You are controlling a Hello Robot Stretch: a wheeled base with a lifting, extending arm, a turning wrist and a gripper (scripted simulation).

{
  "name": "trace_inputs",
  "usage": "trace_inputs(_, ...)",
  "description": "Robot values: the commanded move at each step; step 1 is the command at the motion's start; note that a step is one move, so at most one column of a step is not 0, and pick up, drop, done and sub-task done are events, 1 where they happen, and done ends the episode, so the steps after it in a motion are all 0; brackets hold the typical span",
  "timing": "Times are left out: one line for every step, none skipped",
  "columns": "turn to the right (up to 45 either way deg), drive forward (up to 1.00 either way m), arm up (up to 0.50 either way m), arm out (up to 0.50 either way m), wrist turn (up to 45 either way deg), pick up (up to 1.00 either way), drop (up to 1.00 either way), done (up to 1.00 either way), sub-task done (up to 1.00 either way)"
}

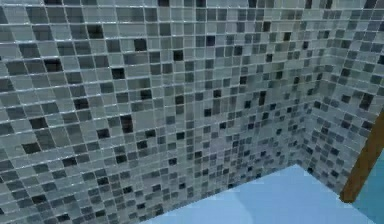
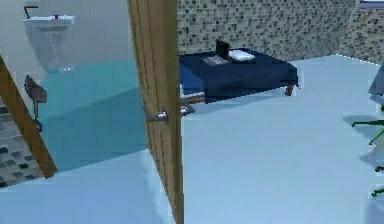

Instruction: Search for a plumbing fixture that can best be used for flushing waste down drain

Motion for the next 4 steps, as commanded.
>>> trace_inputs(0.0,0.1,0.0,0.0,0.0,0.0,0.0,0.0,0.0)
trace_inputs(45.0,0.0,0.0,0.0,0.0,0.0,0.0,0.0,0.0)
trace_inputs(0.0,0.95,0.0,0.0,0.0,0.0,0.0,0.0,0.0)
trace_inputs(45.0,0.0,0.0,0.0,0.0,0.0,0.0,0.0,0.0)
